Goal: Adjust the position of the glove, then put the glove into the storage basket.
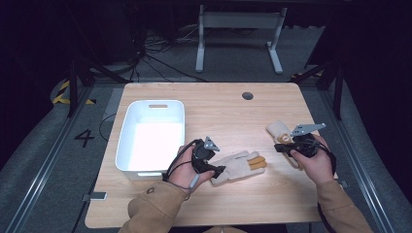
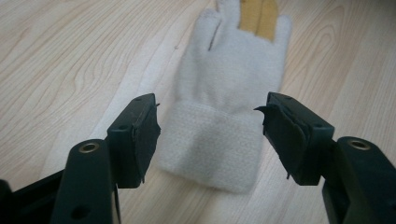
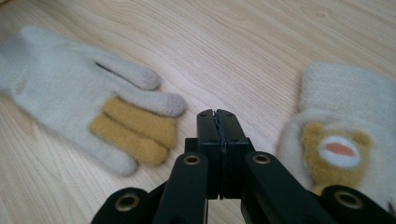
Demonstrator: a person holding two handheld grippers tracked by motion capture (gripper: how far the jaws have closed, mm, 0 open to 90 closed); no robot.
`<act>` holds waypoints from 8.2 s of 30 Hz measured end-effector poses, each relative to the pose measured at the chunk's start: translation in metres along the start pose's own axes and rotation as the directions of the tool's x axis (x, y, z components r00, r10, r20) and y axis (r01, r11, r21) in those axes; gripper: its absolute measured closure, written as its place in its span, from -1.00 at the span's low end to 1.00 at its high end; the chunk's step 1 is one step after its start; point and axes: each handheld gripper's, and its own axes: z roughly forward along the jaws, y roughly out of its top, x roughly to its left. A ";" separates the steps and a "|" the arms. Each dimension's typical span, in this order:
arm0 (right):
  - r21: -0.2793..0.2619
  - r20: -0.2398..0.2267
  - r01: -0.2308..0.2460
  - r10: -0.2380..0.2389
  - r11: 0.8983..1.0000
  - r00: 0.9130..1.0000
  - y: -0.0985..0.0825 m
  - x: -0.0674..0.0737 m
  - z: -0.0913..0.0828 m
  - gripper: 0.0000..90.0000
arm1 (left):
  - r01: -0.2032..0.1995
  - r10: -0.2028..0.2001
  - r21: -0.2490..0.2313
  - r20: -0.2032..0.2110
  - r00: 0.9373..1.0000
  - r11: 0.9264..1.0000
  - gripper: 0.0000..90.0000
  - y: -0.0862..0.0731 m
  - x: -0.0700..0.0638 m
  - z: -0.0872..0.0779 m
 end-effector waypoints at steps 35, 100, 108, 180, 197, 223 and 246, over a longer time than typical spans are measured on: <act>0.048 -0.128 0.095 -0.088 0.994 0.988 0.034 0.025 0.077 0.99 | -0.016 0.016 0.009 -0.001 1.000 1.000 -0.25 -0.013 -0.009 -0.016; -0.182 0.082 -0.060 0.076 0.982 0.994 0.007 -0.008 0.019 0.04 | -0.005 0.004 -0.058 -0.019 1.000 0.998 -0.30 0.011 0.010 -0.029; -0.182 0.126 -0.113 0.137 0.977 0.983 -0.004 -0.026 0.016 -0.04 | 0.000 0.000 -0.048 -0.015 1.000 0.999 -0.30 0.009 0.010 -0.027; -0.068 0.166 -0.101 0.111 0.993 0.980 -0.009 -0.033 -0.015 0.42 | 0.004 -0.005 -0.042 -0.019 1.000 0.999 -0.33 0.006 0.013 -0.033; -0.074 -0.003 0.030 -0.030 0.997 1.000 0.017 0.004 -0.023 0.42 | -0.001 0.000 -0.021 -0.029 1.000 1.000 -0.17 0.007 0.013 -0.038; -0.101 -0.184 0.219 -0.234 0.971 0.955 0.034 0.055 0.010 0.39 | 0.023 -0.023 0.021 -0.011 1.000 1.000 -0.34 0.006 0.014 -0.035; -0.096 -0.327 0.328 -0.341 0.940 0.882 0.045 0.086 0.054 0.37 | -0.025 0.023 0.055 0.029 0.999 0.998 -0.03 -0.014 0.011 -0.022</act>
